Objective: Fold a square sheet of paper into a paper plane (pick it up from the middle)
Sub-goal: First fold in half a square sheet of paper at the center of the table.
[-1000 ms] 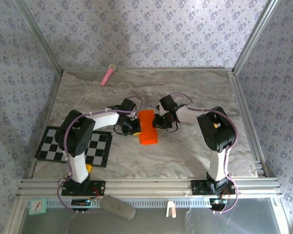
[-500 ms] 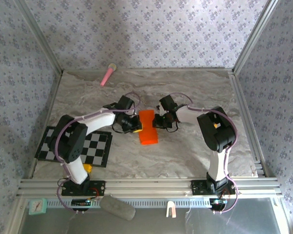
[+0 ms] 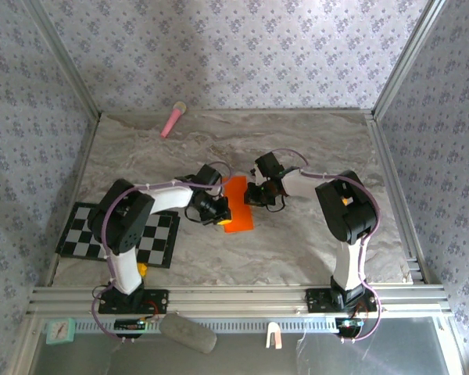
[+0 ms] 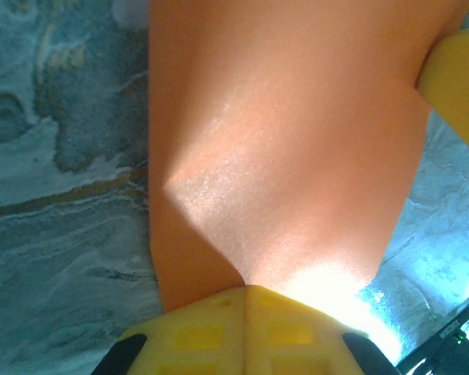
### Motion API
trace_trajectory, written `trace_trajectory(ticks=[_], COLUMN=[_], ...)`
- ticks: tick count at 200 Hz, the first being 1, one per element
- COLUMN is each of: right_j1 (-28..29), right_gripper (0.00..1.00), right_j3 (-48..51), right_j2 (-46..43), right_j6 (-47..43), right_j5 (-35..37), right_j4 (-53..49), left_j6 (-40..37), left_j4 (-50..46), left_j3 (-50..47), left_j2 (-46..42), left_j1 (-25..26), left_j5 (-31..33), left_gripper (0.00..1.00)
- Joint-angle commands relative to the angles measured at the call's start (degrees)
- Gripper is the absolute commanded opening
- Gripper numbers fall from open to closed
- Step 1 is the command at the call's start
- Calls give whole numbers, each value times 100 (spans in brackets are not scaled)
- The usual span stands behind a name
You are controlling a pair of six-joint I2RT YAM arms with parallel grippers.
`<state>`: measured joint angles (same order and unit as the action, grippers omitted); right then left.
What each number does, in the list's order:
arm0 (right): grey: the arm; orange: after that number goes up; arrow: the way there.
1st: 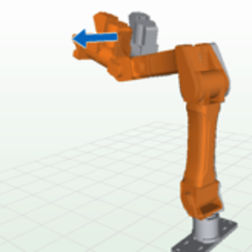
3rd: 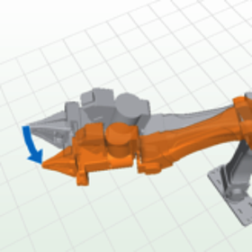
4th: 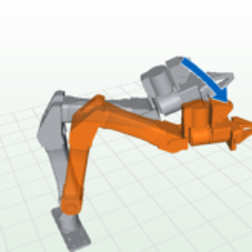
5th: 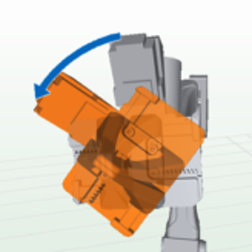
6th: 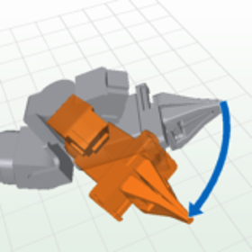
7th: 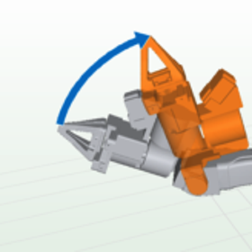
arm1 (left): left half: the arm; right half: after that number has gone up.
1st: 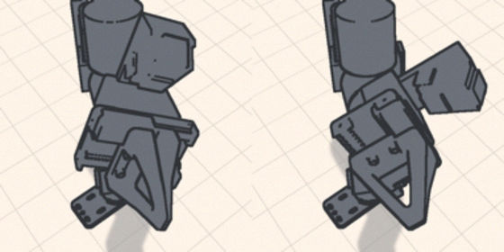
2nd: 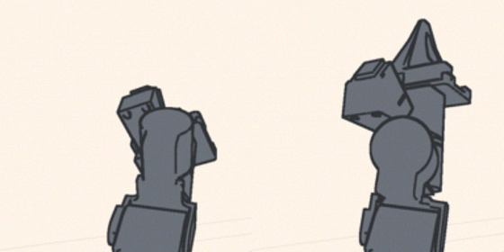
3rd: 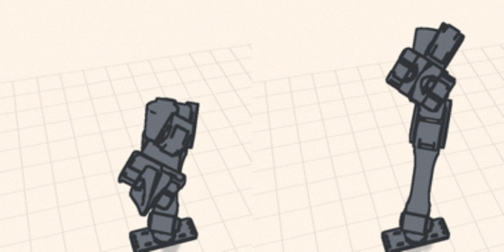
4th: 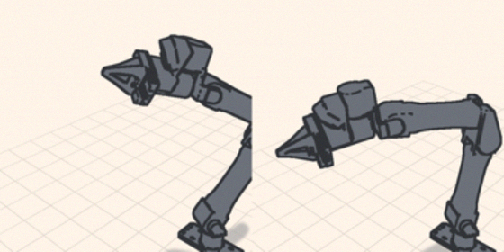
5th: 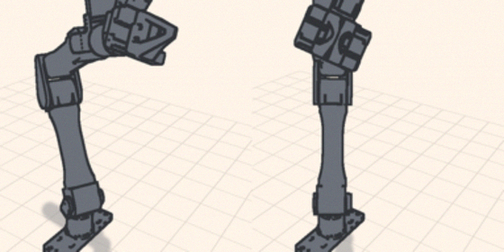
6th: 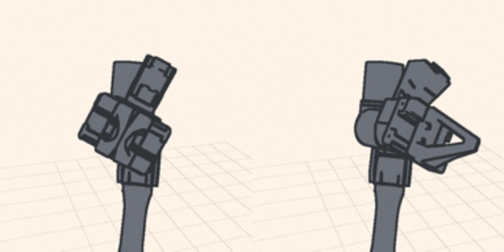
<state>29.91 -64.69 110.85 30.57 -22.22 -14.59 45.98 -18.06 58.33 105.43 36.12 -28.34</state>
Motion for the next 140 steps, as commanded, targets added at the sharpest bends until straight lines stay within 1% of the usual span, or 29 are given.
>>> trace_trajectory(ticks=[1, 49, 100, 120, 140], right_j1=[-21, -38, -42, -47, -47], right_gripper=[10, 10, 10, 10, 10], right_j3=[421, 457, 475, 483, 474], right_j2=[701, 701, 701, 703, 701], right_j6=[-16, 6, 24, 45, 63], right_j5=[873, 877, 868, 844, 819], right_j4=[-965, -939, -902, -871, -868], left_j6=[-3, -235, -476, -340, -8], left_j4=[-181, -538, -1098, -894, -306], left_j3=[-289, -440, -351, -271, -286], left_j2=[57, -181, -634, -924, -1137], left_j1=[0, -56, -160, -148, -71], left_j5=[172, 411, 746, 668, 500], left_gripper=[7, 7, 6, 6, 7])
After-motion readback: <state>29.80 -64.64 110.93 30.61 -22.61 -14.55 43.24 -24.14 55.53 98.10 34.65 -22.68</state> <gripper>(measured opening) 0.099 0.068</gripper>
